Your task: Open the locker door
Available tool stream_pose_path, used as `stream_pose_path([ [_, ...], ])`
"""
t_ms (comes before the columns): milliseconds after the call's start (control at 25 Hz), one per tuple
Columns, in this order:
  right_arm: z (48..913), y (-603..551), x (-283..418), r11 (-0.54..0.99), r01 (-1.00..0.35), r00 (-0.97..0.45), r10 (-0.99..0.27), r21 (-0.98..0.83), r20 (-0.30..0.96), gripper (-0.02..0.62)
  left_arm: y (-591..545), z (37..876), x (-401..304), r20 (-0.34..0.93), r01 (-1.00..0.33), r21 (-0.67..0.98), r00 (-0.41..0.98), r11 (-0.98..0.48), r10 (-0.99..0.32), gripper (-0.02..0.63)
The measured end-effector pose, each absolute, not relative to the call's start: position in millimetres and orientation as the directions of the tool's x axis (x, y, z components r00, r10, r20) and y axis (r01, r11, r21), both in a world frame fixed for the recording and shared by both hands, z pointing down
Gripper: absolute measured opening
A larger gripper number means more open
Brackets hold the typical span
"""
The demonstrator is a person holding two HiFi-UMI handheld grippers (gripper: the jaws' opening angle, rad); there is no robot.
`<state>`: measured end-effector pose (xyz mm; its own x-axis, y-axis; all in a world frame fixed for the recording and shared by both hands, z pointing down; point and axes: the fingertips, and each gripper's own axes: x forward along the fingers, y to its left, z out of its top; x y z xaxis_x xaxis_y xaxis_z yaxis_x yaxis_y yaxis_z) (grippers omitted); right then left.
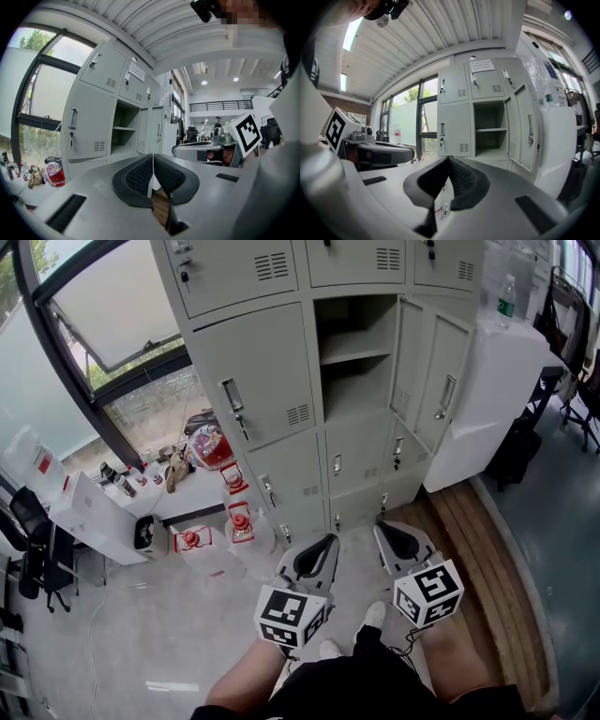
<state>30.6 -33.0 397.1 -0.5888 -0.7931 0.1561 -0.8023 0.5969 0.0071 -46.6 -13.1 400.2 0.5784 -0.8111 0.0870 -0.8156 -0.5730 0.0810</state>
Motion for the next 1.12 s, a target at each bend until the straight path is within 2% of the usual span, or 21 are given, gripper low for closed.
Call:
stream_pose_path([
  [1120, 412.4, -36.8, 31.1, 0.583, -0.812, -0.575, -0.797, -0.014, 0.186, 0.052, -23.7, 407.0, -40.0, 0.094, -0.794, 0.103, 0.607, -0.599, -0.789, 0.021],
])
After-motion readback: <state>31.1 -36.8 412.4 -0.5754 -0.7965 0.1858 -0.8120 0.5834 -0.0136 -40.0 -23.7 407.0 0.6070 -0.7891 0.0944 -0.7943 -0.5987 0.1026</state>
